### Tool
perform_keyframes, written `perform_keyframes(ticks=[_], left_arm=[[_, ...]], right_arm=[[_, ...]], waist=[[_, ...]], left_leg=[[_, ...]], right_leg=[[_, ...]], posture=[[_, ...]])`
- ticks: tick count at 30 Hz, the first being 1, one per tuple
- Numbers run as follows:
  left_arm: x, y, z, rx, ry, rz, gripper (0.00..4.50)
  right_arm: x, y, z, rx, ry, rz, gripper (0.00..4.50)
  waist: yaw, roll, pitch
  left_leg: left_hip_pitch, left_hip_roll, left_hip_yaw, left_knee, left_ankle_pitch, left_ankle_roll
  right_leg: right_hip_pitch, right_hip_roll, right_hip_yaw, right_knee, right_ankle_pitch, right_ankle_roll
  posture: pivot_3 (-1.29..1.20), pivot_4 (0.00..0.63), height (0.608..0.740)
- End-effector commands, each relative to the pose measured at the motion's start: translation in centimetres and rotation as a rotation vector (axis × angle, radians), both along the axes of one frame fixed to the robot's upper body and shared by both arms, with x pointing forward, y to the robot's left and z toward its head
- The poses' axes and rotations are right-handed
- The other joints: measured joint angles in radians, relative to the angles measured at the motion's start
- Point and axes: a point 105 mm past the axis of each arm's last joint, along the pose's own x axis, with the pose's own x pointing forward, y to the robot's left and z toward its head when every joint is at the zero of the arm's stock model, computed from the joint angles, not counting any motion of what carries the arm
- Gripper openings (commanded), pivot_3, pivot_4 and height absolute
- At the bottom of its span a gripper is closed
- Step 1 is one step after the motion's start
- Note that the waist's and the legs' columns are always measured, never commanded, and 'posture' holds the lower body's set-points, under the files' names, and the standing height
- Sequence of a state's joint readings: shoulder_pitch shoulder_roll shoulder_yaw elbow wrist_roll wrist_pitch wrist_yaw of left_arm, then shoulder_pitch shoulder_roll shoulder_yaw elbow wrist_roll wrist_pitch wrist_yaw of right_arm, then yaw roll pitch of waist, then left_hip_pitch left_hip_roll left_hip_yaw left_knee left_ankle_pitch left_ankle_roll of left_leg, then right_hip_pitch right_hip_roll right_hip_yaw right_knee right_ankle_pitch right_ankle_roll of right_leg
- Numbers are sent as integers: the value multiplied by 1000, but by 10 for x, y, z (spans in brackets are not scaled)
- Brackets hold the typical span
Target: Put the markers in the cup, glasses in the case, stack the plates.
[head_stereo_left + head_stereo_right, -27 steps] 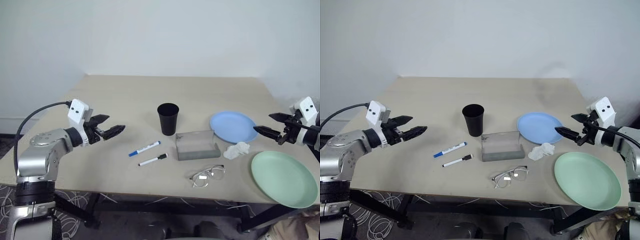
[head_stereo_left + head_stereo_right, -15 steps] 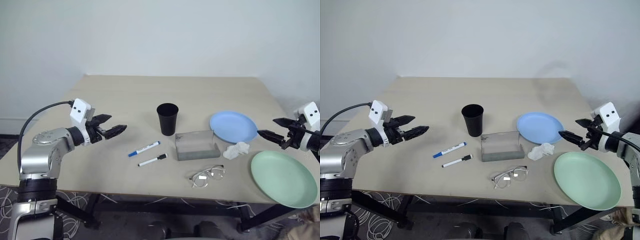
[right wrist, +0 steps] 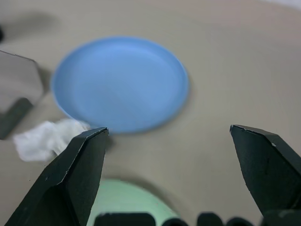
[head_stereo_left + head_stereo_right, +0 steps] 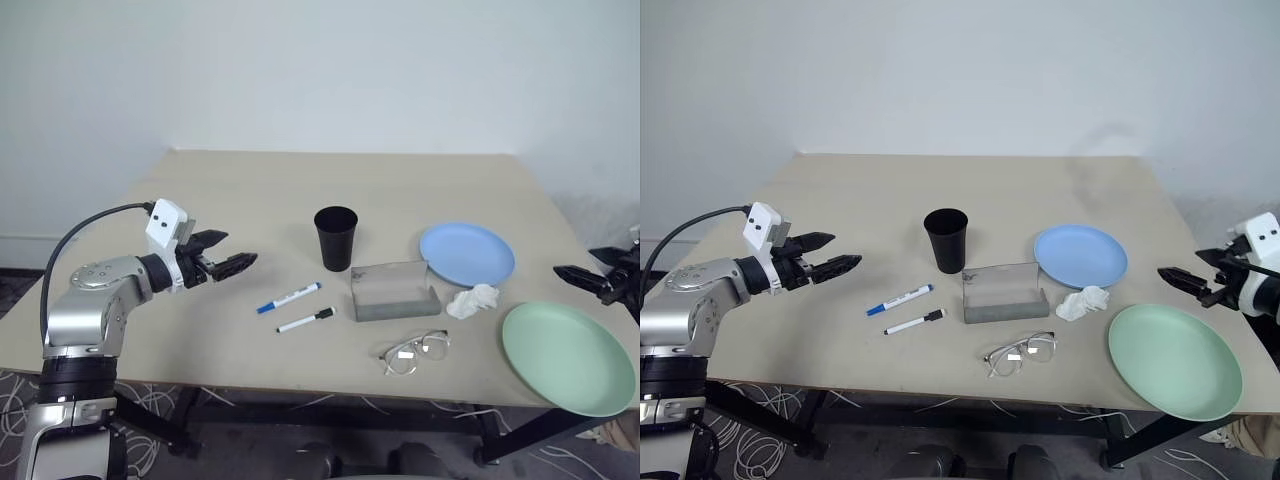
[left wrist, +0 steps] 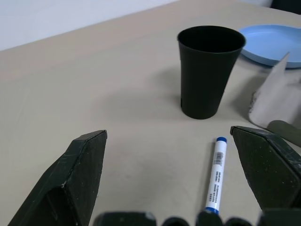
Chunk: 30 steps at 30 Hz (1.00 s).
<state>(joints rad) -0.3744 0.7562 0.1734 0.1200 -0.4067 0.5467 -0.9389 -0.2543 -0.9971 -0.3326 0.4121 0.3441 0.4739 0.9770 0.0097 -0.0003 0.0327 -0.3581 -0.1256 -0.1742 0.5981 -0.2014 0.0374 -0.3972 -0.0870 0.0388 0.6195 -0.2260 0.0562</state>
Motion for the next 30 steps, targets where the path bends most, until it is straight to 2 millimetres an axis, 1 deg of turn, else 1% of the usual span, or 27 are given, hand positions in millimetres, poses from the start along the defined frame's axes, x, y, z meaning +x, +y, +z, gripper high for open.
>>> perform_keyframes(ticks=[1, 4, 8, 10, 16, 21, 25, 28, 30], left_arm=[[-6, 0, 20, 29, -67, -33, 4465], [-11, -3, 20, 29, -69, -56, 4465], [-14, -11, 21, 19, -78, -81, 4465], [-15, -12, 20, 15, -77, -81, 4465], [-21, -12, 14, 5, -63, -69, 4465], [-22, -10, 12, 2, -60, -55, 4465], [-22, -9, 12, 1, -61, -47, 4465], [-21, -9, 10, 0, -60, -42, 4500], [-21, -10, 9, -1, -59, -40, 4500]], right_arm=[[-3, -26, 5, -23, -15, -76, 4500], [-11, -42, -11, 6, 34, -148, 4500], [-21, -50, -29, 28, 89, -186, 4500], [-26, -52, -43, 49, 128, -210, 4500], [-35, -50, -61, 89, 192, -227, 4500], [-38, -46, -69, 119, 229, -222, 4500], [-38, -39, -70, 139, 242, -199, 4500], [-37, -37, -69, 138, 247, -197, 3906], [-37, -37, -68, 134, 248, -195, 3186]], waist=[[0, 0, 0], [-1, 0, 0], [0, 0, 0], [0, 0, 0], [-1, 1, 0], [0, 0, 0], [0, 1, 0], [0, 1, 0], [0, 1, 0]], left_leg=[[0, 0, 1, 0, 0, 0], [1, 1, 2, 0, 0, 1], [2, 1, 2, 0, 0, 1], [3, 2, 3, 0, 0, 1], [4, 3, 4, 0, -1, 1], [4, 3, 4, 0, -1, 1], [4, 3, 4, 0, -1, 1], [4, 3, 5, 0, -1, 1], [4, 3, 4, 0, -1, 1]], right_leg=[[0, 0, 0, 0, 0, 0], [1, 0, 0, 0, -1, -1], [3, 0, 0, 0, -1, -2], [4, 0, 0, 0, -1, -2], [6, 0, 0, 0, -1, -2], [6, 0, 0, 0, -1, -2], [6, 0, 0, 0, -1, -2], [6, 0, 0, 0, -1, -2], [6, 0, 0, 0, -1, -2]], posture=[[0, 0, 732], [0, 0, 732], [0, 0, 732], [0, 0, 732], [0, 0, 732], [0, 0, 732], [0, 0, 732], [0, 0, 732], [0, 0, 732]])
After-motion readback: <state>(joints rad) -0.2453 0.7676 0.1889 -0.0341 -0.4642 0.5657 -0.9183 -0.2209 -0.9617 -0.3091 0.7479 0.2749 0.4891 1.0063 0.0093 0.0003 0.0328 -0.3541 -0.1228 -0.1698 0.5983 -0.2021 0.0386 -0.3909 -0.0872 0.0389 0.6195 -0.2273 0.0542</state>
